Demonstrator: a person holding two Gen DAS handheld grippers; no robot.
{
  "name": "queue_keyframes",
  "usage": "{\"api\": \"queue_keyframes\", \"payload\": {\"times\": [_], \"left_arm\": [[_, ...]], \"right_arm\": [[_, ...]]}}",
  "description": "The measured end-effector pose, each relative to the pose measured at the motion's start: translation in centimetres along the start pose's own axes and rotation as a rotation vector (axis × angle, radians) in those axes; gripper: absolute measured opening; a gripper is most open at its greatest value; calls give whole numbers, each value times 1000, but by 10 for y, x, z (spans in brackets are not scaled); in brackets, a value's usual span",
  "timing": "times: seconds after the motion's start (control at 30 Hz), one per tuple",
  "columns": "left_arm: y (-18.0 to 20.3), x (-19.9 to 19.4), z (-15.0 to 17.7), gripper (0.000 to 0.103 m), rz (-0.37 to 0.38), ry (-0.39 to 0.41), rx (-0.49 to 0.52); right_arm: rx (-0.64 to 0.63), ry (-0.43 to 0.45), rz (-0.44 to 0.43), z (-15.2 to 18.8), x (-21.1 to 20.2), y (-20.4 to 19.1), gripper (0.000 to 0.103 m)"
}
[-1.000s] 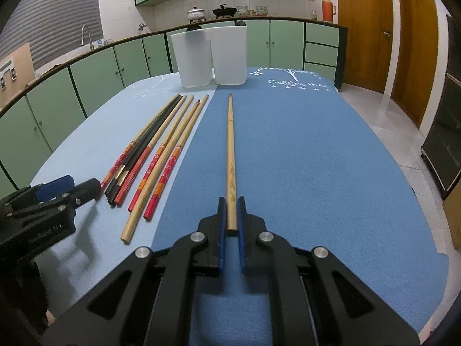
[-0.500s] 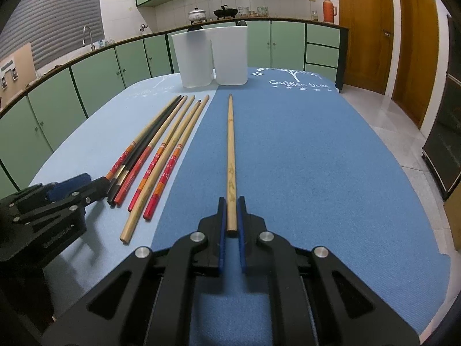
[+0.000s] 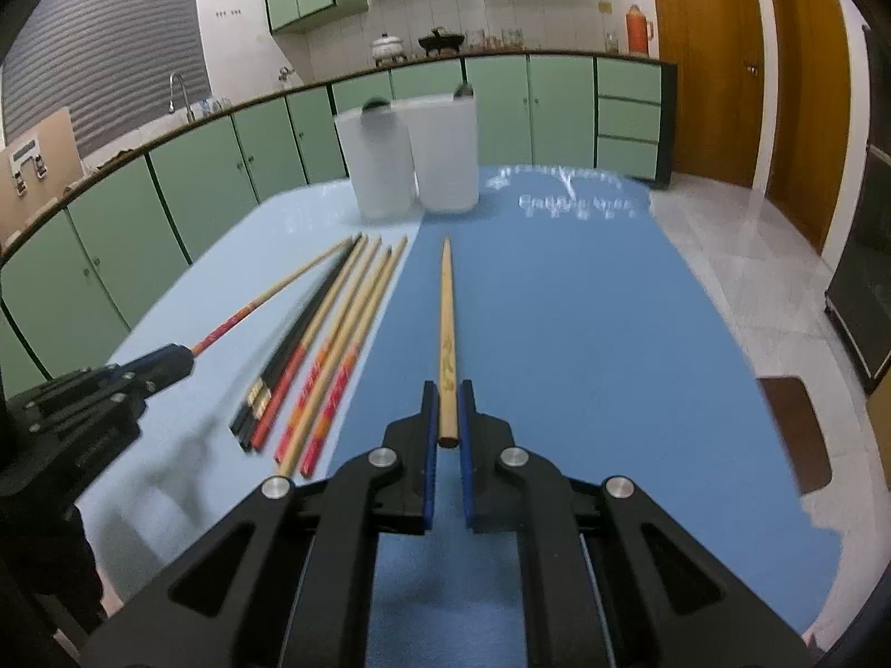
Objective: Organize utensils
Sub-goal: 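Carry both chopsticks to the white holder, insert them, and open both tools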
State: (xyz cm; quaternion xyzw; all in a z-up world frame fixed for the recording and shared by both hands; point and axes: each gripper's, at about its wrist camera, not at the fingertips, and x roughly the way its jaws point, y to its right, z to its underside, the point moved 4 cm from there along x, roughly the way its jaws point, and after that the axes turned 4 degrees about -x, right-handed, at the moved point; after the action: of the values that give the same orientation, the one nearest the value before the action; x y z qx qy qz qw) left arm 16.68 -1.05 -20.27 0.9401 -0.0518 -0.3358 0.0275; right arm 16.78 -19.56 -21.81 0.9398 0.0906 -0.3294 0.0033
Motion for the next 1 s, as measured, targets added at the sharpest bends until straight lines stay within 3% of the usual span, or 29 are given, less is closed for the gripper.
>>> {"api": "queue_keyframes", "payload": {"times": [0.3, 0.47, 0.83, 1.0], "left_arm": [[1, -40, -71, 5, 23, 152, 7], [4, -45, -104, 5, 49, 201, 13], [2, -35, -155, 5, 90, 218, 17], [0, -36, -168, 5, 91, 227, 17]], "right_arm": [[-11, 111, -21, -64, -38, 13, 6], [-3, 129, -44, -99, -45, 21, 6], [-18, 45, -134, -172, -32, 27, 6], [-21, 47, -155, -196, -30, 32, 6]]}}
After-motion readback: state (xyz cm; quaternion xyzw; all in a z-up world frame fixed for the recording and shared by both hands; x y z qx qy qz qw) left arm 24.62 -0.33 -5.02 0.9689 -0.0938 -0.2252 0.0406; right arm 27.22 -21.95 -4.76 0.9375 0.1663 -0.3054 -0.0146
